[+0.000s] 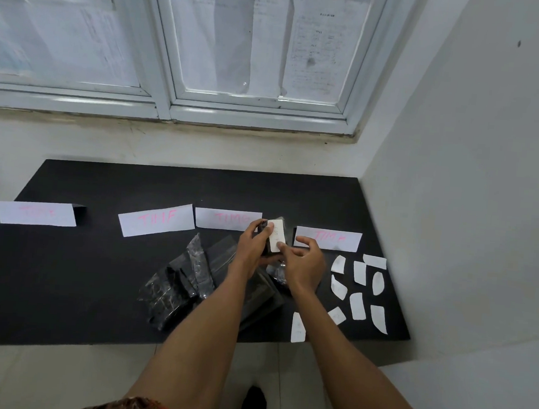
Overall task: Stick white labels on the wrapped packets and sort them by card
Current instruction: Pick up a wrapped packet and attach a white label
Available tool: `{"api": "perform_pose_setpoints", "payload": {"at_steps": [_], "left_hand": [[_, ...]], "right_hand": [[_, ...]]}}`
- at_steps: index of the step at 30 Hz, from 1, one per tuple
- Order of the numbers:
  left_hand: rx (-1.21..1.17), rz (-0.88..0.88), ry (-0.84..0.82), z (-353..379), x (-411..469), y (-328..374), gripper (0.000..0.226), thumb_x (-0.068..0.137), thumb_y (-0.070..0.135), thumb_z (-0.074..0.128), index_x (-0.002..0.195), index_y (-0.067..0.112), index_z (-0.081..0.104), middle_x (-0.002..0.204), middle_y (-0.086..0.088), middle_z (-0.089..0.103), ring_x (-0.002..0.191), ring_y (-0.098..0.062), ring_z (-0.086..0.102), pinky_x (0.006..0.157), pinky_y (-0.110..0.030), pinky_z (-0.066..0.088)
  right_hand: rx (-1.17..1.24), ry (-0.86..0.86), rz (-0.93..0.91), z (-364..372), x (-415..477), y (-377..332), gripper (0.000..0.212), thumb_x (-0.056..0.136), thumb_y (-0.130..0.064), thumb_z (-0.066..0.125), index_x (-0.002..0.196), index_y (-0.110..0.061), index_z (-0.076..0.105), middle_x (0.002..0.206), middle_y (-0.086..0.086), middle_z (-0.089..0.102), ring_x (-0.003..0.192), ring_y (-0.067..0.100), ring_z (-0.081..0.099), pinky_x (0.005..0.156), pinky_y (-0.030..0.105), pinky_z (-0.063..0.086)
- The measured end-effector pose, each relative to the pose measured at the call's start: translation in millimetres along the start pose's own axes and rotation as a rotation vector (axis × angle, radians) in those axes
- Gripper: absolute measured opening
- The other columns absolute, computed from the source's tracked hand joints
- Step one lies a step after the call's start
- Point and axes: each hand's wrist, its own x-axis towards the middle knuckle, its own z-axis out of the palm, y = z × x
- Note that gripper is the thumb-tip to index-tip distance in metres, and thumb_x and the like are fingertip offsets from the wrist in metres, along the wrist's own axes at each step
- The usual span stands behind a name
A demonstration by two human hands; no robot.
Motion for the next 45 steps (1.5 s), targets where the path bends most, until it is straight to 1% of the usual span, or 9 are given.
{"api": "perform_pose_setpoints", "payload": {"at_steps": [9,14,20,23,26,29,32,40,45], "left_hand": [[-0.077,-0.038,-0.055,-3,1,5,0.029,0.095,0.023,0.061,0.122,0.014,0.058,0.117,-0.015,0.062,0.099,-0.025,0.065,0.075,-0.044,0.060],[-0.113,-0.159,-0.177,-7,0,17,0.051,0.088,-0.011,0.055,0.131,0.017,0.050,0.122,-0.018,0.058,0.107,-0.033,0.061,0.077,-0.037,0.060],[-0.038,-0.281,-0.271,-14,2,20,0.073,0.082,-0.026,0.048,0.136,0.024,0.044,0.125,-0.023,0.051,0.107,-0.039,0.060,0.081,-0.044,0.060],[0.010,-0.324,-0.315,-16,0,18,0.080,0.080,-0.028,0.045,0.138,0.028,0.043,0.133,-0.024,0.043,0.115,-0.043,0.053,0.083,-0.047,0.059],[0.046,-0.331,-0.328,-15,-8,22,0.065,0.082,-0.020,0.047,0.126,0.027,0.051,0.131,-0.023,0.043,0.117,-0.044,0.051,0.079,-0.045,0.060],[0.066,-0.345,-0.230,-13,-13,23,0.035,0.091,0.015,0.062,0.125,0.021,0.053,0.125,-0.019,0.051,0.112,-0.037,0.057,0.077,-0.045,0.060],[0.115,-0.323,-0.163,-13,-13,21,0.035,0.094,0.038,0.059,0.124,0.020,0.052,0.123,-0.017,0.055,0.108,-0.034,0.059,0.069,-0.045,0.060],[0.028,-0.340,-0.125,-19,-12,18,0.032,0.096,0.038,0.053,0.114,0.011,0.057,0.114,-0.016,0.059,0.104,-0.031,0.061,0.068,-0.042,0.059],[-0.071,-0.389,-0.107,-24,-13,18,0.040,0.098,0.033,0.045,0.127,0.006,0.051,0.116,-0.019,0.058,0.104,-0.034,0.060,0.073,-0.049,0.059]], "right_hand": [[-0.022,-0.027,0.035,-4,13,-2,0.057,0.063,-0.059,0.079,0.105,-0.025,0.060,0.098,-0.007,0.062,0.086,0.010,0.059,0.062,0.021,0.042],[0.280,-0.353,0.003,-11,26,11,0.054,0.083,-0.030,0.073,0.131,-0.025,0.049,0.118,0.008,0.063,0.104,0.020,0.064,0.076,0.028,0.059],[-0.059,-0.533,-0.314,-22,46,15,0.068,0.082,-0.013,0.069,0.137,-0.043,0.044,0.146,0.000,0.039,0.129,0.020,0.045,0.103,0.041,0.046],[-0.107,-0.616,-0.298,-28,53,11,0.067,0.077,-0.016,0.074,0.132,-0.044,0.050,0.141,-0.003,0.044,0.125,0.019,0.049,0.099,0.043,0.050],[-0.121,-0.663,-0.298,-33,53,9,0.063,0.076,-0.016,0.076,0.130,-0.039,0.053,0.130,-0.007,0.053,0.115,0.015,0.055,0.089,0.039,0.056],[-0.110,-0.678,-0.318,-32,49,8,0.064,0.075,-0.012,0.077,0.130,-0.036,0.055,0.120,-0.012,0.056,0.108,0.014,0.060,0.084,0.029,0.057],[-0.106,-0.692,-0.366,-28,42,9,0.065,0.076,-0.009,0.076,0.133,-0.030,0.053,0.130,-0.002,0.054,0.112,0.016,0.058,0.086,0.024,0.055],[-0.055,-0.723,-0.305,-27,40,10,0.065,0.078,-0.021,0.078,0.136,-0.031,0.051,0.130,0.001,0.059,0.109,0.013,0.060,0.088,0.029,0.055],[-0.017,-0.732,-0.289,-20,36,11,0.058,0.078,-0.019,0.078,0.131,-0.028,0.057,0.129,0.001,0.062,0.116,0.015,0.059,0.092,0.034,0.055]]}}
